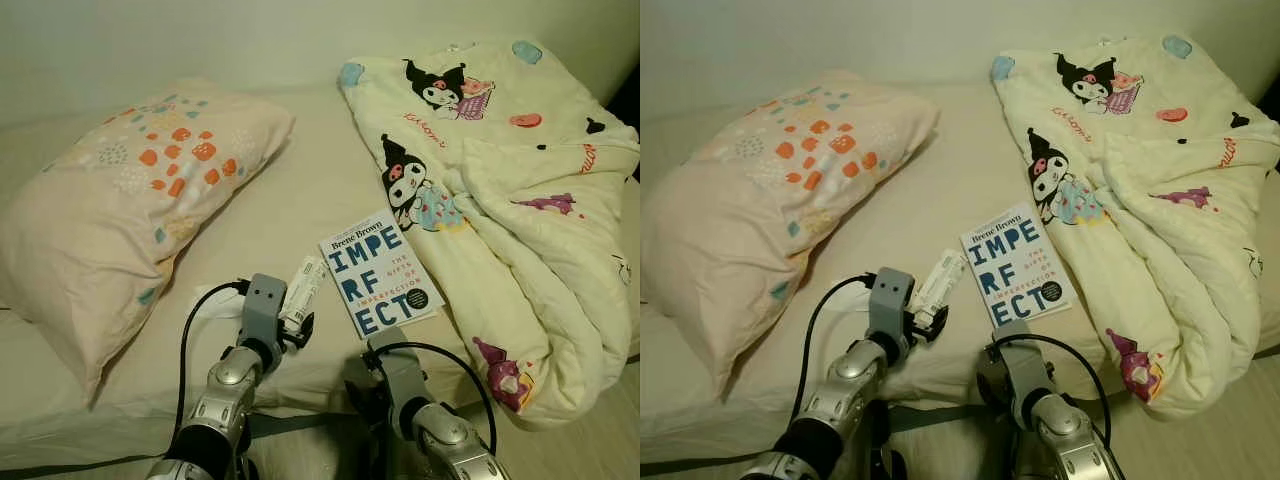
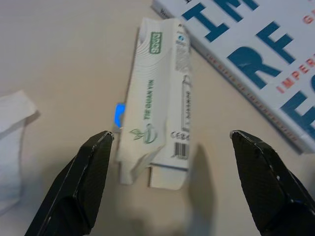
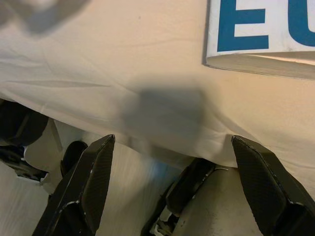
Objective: Clean up the room
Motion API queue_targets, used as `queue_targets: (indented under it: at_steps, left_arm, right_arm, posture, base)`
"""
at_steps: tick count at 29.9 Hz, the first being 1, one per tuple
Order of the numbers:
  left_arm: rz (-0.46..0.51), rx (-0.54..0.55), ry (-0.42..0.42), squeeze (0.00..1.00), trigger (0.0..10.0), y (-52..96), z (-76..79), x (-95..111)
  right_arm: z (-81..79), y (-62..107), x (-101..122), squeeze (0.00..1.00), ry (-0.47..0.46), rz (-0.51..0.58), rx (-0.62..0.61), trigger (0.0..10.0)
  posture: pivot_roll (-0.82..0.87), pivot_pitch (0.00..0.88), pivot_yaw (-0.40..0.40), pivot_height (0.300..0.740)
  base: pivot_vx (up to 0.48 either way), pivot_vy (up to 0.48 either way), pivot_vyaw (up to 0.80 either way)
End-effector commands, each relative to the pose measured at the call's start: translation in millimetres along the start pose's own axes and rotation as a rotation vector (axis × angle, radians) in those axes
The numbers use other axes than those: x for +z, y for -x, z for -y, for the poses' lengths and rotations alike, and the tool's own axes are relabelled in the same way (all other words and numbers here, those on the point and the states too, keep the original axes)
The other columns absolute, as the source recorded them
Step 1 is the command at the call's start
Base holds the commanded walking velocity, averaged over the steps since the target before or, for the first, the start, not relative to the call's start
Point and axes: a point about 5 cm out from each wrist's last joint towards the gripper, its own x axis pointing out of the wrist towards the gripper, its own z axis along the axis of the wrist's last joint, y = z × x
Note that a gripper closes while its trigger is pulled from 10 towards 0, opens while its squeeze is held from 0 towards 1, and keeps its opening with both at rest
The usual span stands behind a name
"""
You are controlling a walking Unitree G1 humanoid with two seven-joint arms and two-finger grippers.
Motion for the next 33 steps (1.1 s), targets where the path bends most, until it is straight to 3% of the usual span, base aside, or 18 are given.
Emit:
queue_targets:
  at_steps: [1,2,3,4,12,13,14,15,17,22,23,24,25,26,27,28,31,33]
  left_arm:
    - [-0.028,0.002,0.004,1.00,10.0,2.4,2.8,-9]
    - [-0.029,-0.008,-0.004,1.00,4.1,1.9,4.5,-10]
    - [-0.029,-0.008,-0.004,1.00,4.1,1.9,4.5,-10]
    - [-0.033,-0.017,-0.017,1.00,0.0,1.9,5.7,-11]
    - [-0.070,-0.021,-0.104,1.00,0.0,4.3,5.7,-19]
    - [-0.079,-0.013,-0.128,1.00,4.4,4.8,5.0,-21]
    - [-0.084,-0.008,-0.144,1.00,4.4,5.0,4.6,-22]
    - [-0.088,-0.002,-0.157,1.00,6.9,5.4,4.2,-23]
    - [-0.090,0.001,-0.163,1.00,5.9,5.6,4.0,-23]
    - [-0.083,0.017,-0.182,1.00,7.0,5.7,3.3,-23]
    - [-0.073,0.023,-0.200,0.65,10.0,5.6,3.4,-22]
    - [-0.073,0.023,-0.200,0.65,10.0,5.6,3.4,-22]
    - [-0.067,0.016,-0.214,0.07,10.0,5.5,4.8,-22]
    - [-0.061,0.007,-0.235,0.00,8.4,5.7,6.2,-22]
    - [-0.059,0.003,-0.245,0.00,4.7,5.7,7.2,-22]
    - [-0.059,0.003,-0.245,0.00,4.7,5.7,7.2,-22]
    - [-0.053,0.018,-0.267,0.00,0.0,5.7,7.0,-22]
    - [-0.053,0.021,-0.270,0.00,0.0,5.7,6.7,-22]
  right_arm:
    - [-4.0,0.0,-8,0.00,-0.010,-0.034,0.005,10.0]
    - [-3.9,-0.2,-8,0.00,-0.009,-0.035,0.003,10.0]
    - [-3.9,-0.2,-8,0.00,-0.009,-0.035,0.003,10.0]
    - [-3.8,-0.5,-8,0.00,-0.008,-0.035,0.002,10.0]
    - [-3.0,-1.6,-8,0.00,-0.002,-0.037,-0.003,10.0]
    - [-2.9,-1.7,-8,0.00,-0.001,-0.036,-0.003,10.0]
    - [-2.9,-1.8,-8,0.00,-0.001,-0.036,-0.003,10.0]
    - [-2.9,-1.8,-8,0.00,0.000,-0.036,-0.003,10.0]
    - [-2.9,-1.8,-7,0.00,0.001,-0.036,-0.003,10.0]
    - [-2.7,-1.9,-7,0.00,0.002,-0.035,-0.004,10.0]
    - [-2.8,-1.8,-7,0.00,0.003,-0.035,-0.005,10.0]
    - [-2.8,-1.8,-7,0.00,0.003,-0.035,-0.005,10.0]
    - [-2.8,-1.7,-8,0.00,0.003,-0.036,-0.006,10.0]
    - [-3.1,-1.5,-8,0.00,0.003,-0.037,-0.006,10.0]
    - [-3.1,-1.4,-8,0.00,0.003,-0.037,-0.006,10.0]
    - [-3.1,-1.4,-8,0.00,0.003,-0.037,-0.006,10.0]
    - [-3.3,-1.4,-8,0.00,0.000,-0.037,-0.007,10.0]
    - [-3.3,-1.6,-8,0.00,0.000,-0.037,-0.007,10.0]
  posture:
    - [-0.05,0.345,0.036,0.596]
    - [-0.05,0.344,0.036,0.596]
    - [-0.05,0.344,0.036,0.596]
    - [-0.05,0.345,0.036,0.596]
    - [-0.05,0.346,0.037,0.596]
    - [-0.05,0.347,0.037,0.596]
    - [-0.05,0.347,0.037,0.596]
    - [-0.05,0.347,0.037,0.596]
    - [-0.05,0.347,0.037,0.596]
    - [-0.06,0.350,0.037,0.596]
    - [-0.06,0.351,0.037,0.596]
    - [-0.06,0.351,0.037,0.596]
    - [-0.06,0.352,0.036,0.596]
    - [-0.06,0.352,0.036,0.596]
    - [-0.06,0.353,0.037,0.596]
    - [-0.06,0.353,0.037,0.596]
    - [-0.06,0.353,0.037,0.596]
    - [-0.06,0.351,0.037,0.596]
  base:
    - [0.000,0.000,0.00]
    - [0.000,0.000,0.00]
    - [0.000,0.000,0.00]
    - [0.000,0.000,0.00]
    - [0.000,0.000,0.00]
    - [0.000,0.000,0.00]
    - [0.000,0.000,0.00]
    - [0.000,0.000,0.00]
    - [0.000,0.000,0.00]
    - [0.000,0.000,0.00]
    - [0.000,0.000,0.00]
    - [0.000,0.000,0.00]
    - [0.000,0.000,0.00]
    - [0.000,0.000,0.00]
    - [0.000,0.000,0.00]
    - [0.000,0.000,0.00]
    - [0.000,0.000,0.00]
    - [0.000,0.000,0.00]
